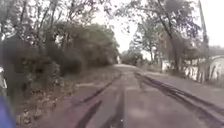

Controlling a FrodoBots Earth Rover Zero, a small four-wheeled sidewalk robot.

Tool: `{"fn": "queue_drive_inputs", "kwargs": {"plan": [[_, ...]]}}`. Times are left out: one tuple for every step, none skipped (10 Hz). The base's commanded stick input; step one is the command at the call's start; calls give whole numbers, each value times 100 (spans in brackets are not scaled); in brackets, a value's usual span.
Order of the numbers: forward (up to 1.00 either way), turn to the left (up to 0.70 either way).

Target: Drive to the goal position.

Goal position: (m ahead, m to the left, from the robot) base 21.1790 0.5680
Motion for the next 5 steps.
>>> {"fn": "queue_drive_inputs", "kwargs": {"plan": [[70,-3],[70,-1],[70,-1],[70,-1],[70,-1]]}}
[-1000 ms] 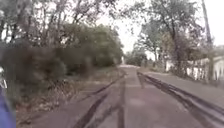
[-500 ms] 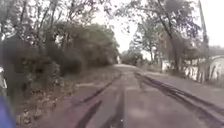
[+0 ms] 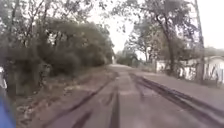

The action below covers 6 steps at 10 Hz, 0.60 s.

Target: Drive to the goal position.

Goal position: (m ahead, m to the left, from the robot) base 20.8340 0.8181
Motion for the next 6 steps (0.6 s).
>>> {"fn": "queue_drive_inputs", "kwargs": {"plan": [[70,-1],[70,-1],[70,-1],[70,-1],[70,-1],[70,-1]]}}
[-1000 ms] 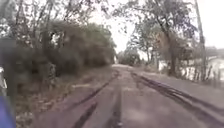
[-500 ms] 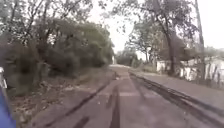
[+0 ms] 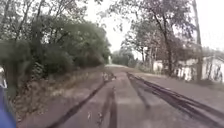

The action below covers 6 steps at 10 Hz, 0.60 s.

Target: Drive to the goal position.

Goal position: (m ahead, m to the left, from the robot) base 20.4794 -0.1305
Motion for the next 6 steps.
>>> {"fn": "queue_drive_inputs", "kwargs": {"plan": [[70,-1],[70,-1],[70,-1],[70,-1],[70,-1],[70,-1]]}}
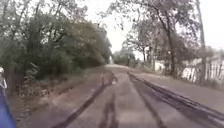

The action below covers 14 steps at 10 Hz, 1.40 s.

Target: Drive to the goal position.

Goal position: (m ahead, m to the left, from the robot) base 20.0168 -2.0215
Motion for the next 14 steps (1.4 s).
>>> {"fn": "queue_drive_inputs", "kwargs": {"plan": [[70,-1],[70,-1],[70,-1],[70,-1],[70,-1],[70,-1],[70,-1],[70,-1],[70,-1],[70,-1],[70,-1],[70,-1],[70,-1],[70,-1]]}}
